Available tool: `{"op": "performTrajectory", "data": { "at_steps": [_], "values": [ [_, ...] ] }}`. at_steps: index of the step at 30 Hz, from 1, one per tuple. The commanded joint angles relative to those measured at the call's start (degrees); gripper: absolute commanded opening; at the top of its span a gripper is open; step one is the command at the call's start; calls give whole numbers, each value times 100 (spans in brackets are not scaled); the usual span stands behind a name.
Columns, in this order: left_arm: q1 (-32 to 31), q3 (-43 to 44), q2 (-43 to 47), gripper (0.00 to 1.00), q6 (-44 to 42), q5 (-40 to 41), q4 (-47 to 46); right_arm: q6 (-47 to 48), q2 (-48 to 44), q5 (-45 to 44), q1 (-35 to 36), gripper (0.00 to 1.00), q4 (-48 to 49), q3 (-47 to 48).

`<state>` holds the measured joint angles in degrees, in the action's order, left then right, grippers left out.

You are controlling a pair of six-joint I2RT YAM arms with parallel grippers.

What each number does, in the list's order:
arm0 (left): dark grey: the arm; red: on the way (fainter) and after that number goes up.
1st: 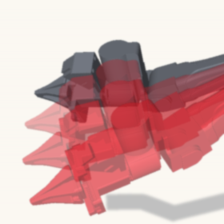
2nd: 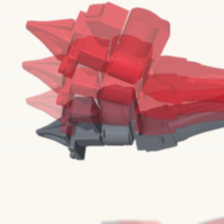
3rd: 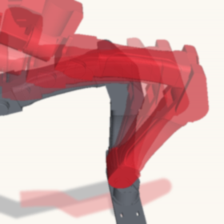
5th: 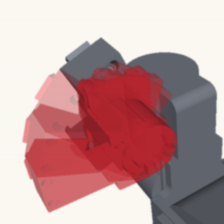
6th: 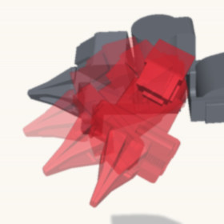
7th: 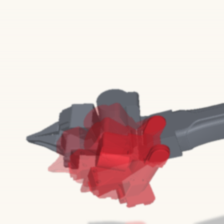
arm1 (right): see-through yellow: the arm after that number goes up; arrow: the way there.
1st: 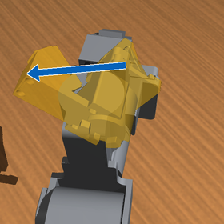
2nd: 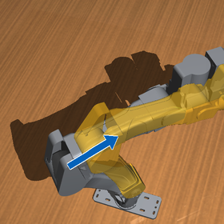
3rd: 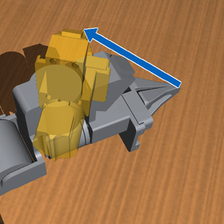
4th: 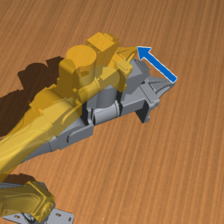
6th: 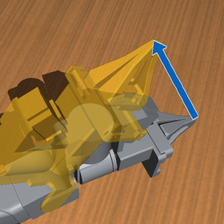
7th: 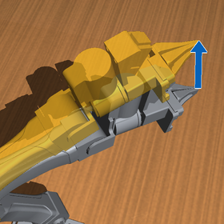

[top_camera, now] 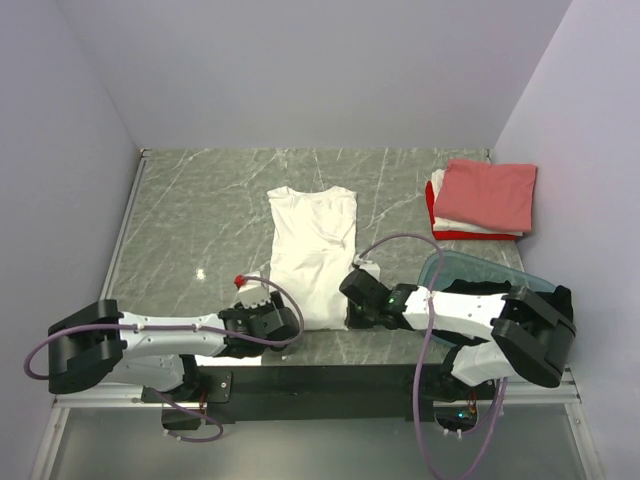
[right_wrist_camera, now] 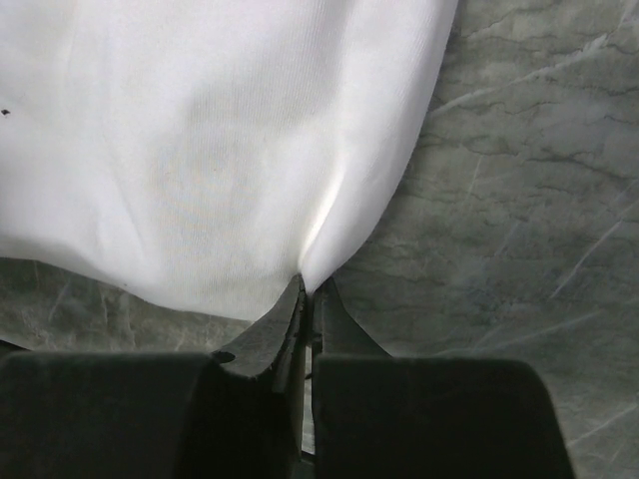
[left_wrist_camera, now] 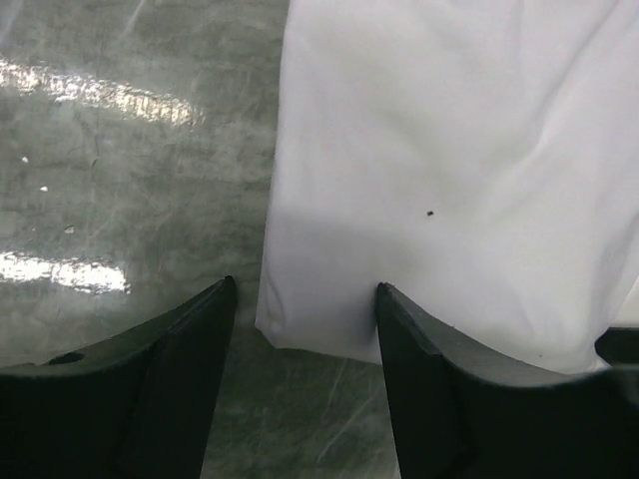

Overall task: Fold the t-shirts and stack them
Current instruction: Fold the tshirt

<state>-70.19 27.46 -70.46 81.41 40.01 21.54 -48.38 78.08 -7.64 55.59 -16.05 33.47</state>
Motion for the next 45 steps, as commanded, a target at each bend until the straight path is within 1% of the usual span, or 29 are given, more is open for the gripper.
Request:
{"op": "performTrajectory", "data": {
  "at_steps": [1,5,8,15,17,20,21,29,32,33,35,40,45],
  "values": [
    [23,-303,119,65,631,-362,896,30,401,61,101,0,-662,-280],
    [23,-330,138,58,824,-371,1053,4,366,34,118,0,-706,-271],
    [23,-259,-47,56,921,-371,1107,-5,304,26,110,0,-706,-315],
    [23,-22,-627,44,859,-389,1151,4,357,26,118,0,-697,-324],
    [23,-13,-654,42,833,-406,1159,13,348,17,118,0,-715,-324],
    [23,-22,-671,37,807,-494,1151,-5,304,8,118,0,-724,-333],
    [23,-30,-680,34,807,-538,1151,-5,295,-18,110,0,-724,-341],
    [15,-83,-680,22,790,-661,1072,-31,190,-18,118,0,-741,-385],
    [-3,-92,-706,13,571,-714,940,-40,137,-18,118,0,-768,-403],
    [-29,-83,-732,7,526,-731,861,-49,128,-10,127,0,-768,-403],
    [-100,-40,-837,1,473,-766,843,-66,102,-27,136,0,-829,-412],
    [-389,110,-1031,1,499,-775,948,-145,-3,-36,224,0,-899,-429],
    [-653,84,-856,0,315,-959,800,-216,-197,-18,391,0,-1057,-412]
  ]
}}
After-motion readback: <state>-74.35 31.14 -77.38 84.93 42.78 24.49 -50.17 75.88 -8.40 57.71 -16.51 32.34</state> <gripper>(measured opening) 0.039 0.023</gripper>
